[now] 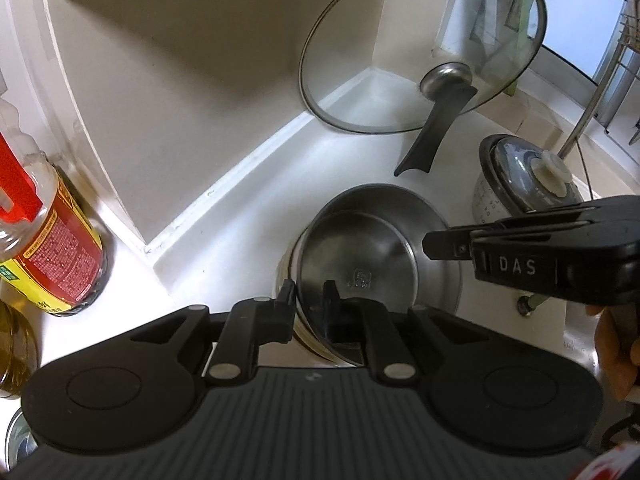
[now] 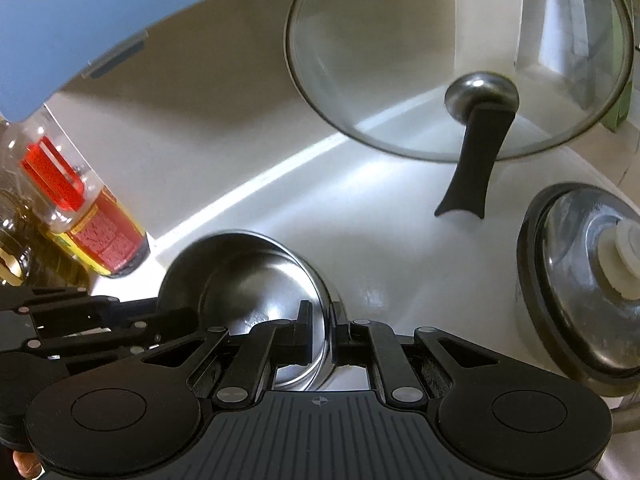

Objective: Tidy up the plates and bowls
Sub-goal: 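Lower the steel pot onto the cream bowl in the stack, then open the left gripper and lift it away from the steel pot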

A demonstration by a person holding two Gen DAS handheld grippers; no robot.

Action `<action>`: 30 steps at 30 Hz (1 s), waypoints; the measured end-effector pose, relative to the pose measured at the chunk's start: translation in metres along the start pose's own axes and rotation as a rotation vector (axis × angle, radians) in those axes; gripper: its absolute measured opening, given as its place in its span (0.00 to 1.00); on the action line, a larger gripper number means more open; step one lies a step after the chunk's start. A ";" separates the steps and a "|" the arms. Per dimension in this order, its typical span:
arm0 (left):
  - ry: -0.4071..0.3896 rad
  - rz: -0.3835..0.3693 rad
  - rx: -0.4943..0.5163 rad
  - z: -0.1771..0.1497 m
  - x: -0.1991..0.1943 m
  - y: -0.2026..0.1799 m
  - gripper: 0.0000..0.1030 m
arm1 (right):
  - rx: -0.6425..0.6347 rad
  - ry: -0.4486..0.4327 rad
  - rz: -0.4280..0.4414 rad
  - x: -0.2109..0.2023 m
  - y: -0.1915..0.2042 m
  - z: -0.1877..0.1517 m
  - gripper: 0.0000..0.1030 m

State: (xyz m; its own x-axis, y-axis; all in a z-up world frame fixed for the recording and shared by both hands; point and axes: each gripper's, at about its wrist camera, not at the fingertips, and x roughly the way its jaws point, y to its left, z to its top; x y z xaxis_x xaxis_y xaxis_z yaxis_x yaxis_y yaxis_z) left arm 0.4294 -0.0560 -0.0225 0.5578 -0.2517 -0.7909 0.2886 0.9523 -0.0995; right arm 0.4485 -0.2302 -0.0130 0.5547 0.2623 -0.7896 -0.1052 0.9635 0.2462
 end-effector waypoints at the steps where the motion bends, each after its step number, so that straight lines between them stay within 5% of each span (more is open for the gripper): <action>1: -0.005 -0.003 -0.001 0.000 -0.002 0.000 0.10 | -0.001 -0.010 0.002 -0.002 0.000 -0.001 0.08; 5: -0.024 0.002 0.005 0.001 -0.007 0.002 0.10 | 0.009 -0.062 0.008 -0.008 -0.005 -0.007 0.08; 24: -0.048 0.008 0.006 -0.007 -0.020 0.000 0.14 | 0.072 -0.039 0.036 -0.021 -0.010 -0.015 0.11; 26: -0.051 0.009 0.007 -0.010 -0.023 -0.001 0.18 | 0.077 -0.037 0.035 -0.025 -0.011 -0.019 0.19; 28: -0.054 0.013 0.011 -0.014 -0.027 -0.002 0.22 | 0.077 -0.043 0.032 -0.029 -0.009 -0.023 0.45; 30: -0.054 0.013 0.008 -0.018 -0.031 -0.004 0.23 | 0.072 -0.054 0.033 -0.033 -0.006 -0.028 0.52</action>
State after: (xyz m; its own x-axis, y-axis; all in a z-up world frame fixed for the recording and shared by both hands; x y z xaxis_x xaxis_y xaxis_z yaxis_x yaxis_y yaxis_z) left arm 0.3969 -0.0484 -0.0088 0.6026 -0.2484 -0.7584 0.2868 0.9542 -0.0847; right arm 0.4075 -0.2435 -0.0045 0.5954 0.2889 -0.7497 -0.0658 0.9475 0.3129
